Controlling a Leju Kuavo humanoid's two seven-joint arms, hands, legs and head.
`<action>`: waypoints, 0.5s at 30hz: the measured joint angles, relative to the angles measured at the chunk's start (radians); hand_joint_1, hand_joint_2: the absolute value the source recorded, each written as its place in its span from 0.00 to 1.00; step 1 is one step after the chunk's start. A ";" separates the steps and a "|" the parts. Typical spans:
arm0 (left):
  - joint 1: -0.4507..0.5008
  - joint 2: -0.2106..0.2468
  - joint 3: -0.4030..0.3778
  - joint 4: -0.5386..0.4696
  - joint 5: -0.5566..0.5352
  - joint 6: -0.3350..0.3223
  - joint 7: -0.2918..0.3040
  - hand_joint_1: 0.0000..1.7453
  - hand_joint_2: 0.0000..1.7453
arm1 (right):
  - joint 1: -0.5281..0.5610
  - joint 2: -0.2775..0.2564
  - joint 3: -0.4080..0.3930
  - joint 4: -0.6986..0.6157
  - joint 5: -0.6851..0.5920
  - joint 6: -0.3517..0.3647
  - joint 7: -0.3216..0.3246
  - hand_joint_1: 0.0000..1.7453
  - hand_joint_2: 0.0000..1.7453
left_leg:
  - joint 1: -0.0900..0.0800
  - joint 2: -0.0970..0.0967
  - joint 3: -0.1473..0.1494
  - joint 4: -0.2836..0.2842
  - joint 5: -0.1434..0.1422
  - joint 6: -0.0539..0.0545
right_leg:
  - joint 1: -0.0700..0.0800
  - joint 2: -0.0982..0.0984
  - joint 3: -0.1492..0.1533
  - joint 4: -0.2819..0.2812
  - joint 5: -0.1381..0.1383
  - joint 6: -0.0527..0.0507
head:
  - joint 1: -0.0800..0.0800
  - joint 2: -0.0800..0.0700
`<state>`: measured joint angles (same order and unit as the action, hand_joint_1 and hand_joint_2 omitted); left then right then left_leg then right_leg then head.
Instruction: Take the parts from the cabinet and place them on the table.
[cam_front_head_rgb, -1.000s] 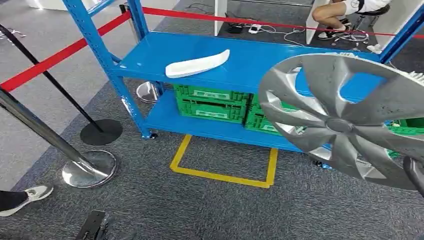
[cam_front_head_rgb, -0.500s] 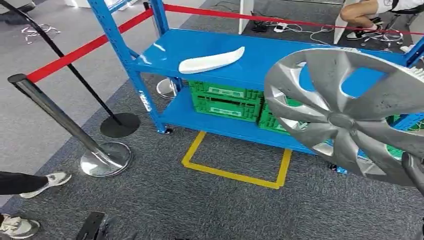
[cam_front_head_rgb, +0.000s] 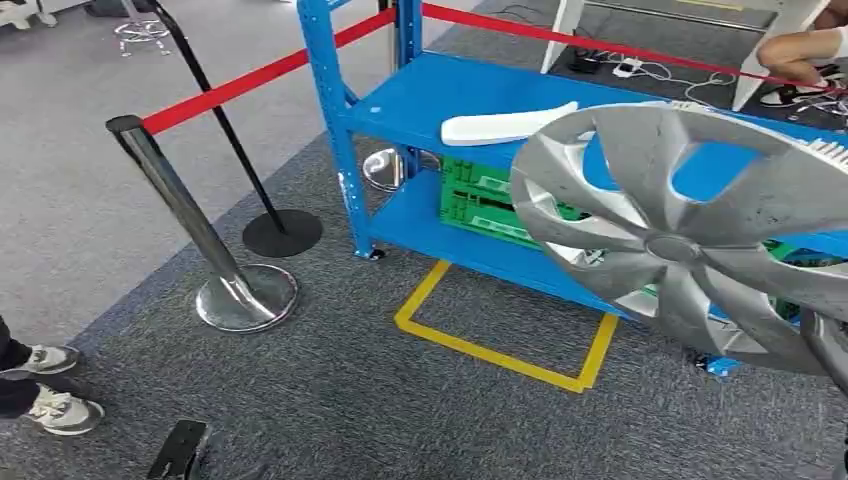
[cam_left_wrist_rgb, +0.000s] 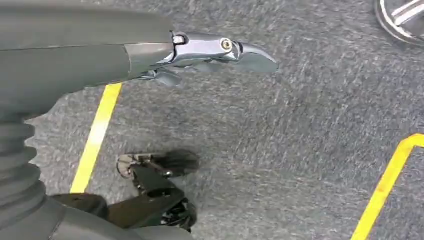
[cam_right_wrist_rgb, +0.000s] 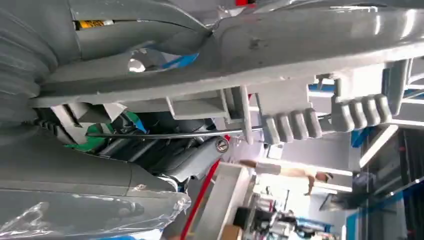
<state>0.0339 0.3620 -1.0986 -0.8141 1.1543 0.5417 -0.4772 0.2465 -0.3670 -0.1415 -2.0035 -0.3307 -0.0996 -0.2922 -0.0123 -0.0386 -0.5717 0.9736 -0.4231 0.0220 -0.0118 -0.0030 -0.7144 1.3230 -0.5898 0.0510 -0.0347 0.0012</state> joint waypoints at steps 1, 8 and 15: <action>0.002 0.001 0.000 -0.003 -0.002 0.001 0.000 0.00 1.00 | -0.001 0.000 0.001 0.001 0.000 0.000 0.000 1.00 1.00 | 0.000 -0.011 0.000 0.001 0.000 0.000 | 0.000 0.001 0.024 -0.054 0.038 -0.003 | 0.001 0.000; 0.005 0.001 0.006 -0.018 -0.016 -0.019 0.008 0.00 1.00 | -0.010 0.000 0.013 0.004 -0.003 0.006 -0.001 1.00 1.00 | 0.008 -0.078 -0.017 0.002 0.016 -0.032 | 0.002 0.049 0.152 -0.307 0.127 -0.026 | -0.001 0.000; 0.006 -0.004 0.017 -0.018 -0.017 -0.031 0.007 0.00 1.00 | -0.007 0.000 0.014 0.003 -0.008 0.004 -0.008 1.00 1.00 | 0.019 0.025 -0.173 0.316 -0.125 -0.069 | -0.005 -0.029 0.159 -0.322 0.132 -0.046 | -0.011 0.000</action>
<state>0.0398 0.3578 -1.0815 -0.8324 1.1372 0.5104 -0.4700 0.2394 -0.3670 -0.1274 -2.0005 -0.3392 -0.0954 -0.2998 0.0070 -0.0134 -0.7449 1.2900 -0.5479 -0.0470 -0.0167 -0.0317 -0.5551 1.0009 -0.4578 0.0054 -0.0462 0.0011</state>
